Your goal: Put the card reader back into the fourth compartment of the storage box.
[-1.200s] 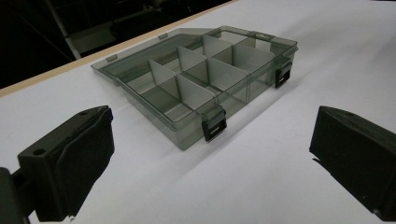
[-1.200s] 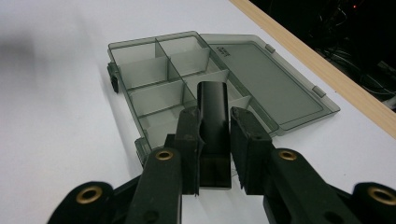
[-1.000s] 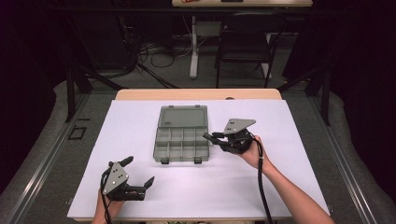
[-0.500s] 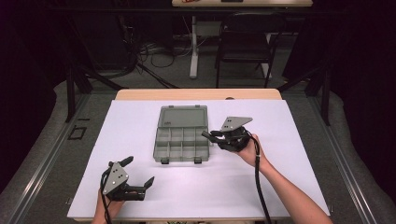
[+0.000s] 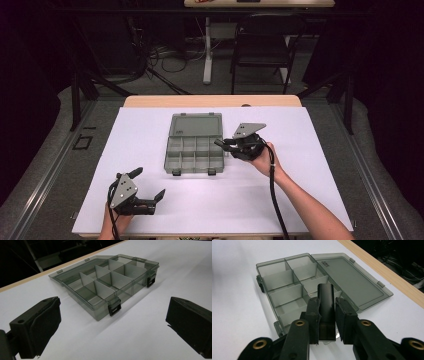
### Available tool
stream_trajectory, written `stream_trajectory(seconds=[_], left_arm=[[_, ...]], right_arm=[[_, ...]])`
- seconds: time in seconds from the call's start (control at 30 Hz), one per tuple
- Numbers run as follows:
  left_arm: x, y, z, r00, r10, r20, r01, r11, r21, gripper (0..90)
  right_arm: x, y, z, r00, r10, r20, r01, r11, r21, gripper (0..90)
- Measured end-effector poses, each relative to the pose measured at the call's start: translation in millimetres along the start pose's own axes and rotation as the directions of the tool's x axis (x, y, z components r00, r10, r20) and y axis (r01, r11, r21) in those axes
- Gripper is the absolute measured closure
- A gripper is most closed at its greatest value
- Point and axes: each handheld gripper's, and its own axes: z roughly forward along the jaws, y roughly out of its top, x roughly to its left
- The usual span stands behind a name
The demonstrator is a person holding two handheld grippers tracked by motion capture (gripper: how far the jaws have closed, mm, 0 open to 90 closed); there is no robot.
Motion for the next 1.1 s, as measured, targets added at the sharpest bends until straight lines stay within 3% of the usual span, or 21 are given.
stream_trajectory(seconds=[0.7, 1.1], left_arm=[[-0.3, 0.2, 0.1, 1.0000, -0.002, 0.000, 0.002, 1.0000, -0.001, 0.1], [-0.2, 0.3, 0.1, 1.0000, 0.001, 0.002, -0.001, 1.0000, -0.001, 0.1]], right_arm=[[-0.9, 7.5, 8.2, 0.9998, 0.011, 0.014, -0.012, 1.000, 0.027, 73.3], [-2.7, 10.2, 15.8, 0.9986, 0.041, 0.033, -0.042, 0.998, 0.049, 73.3]])
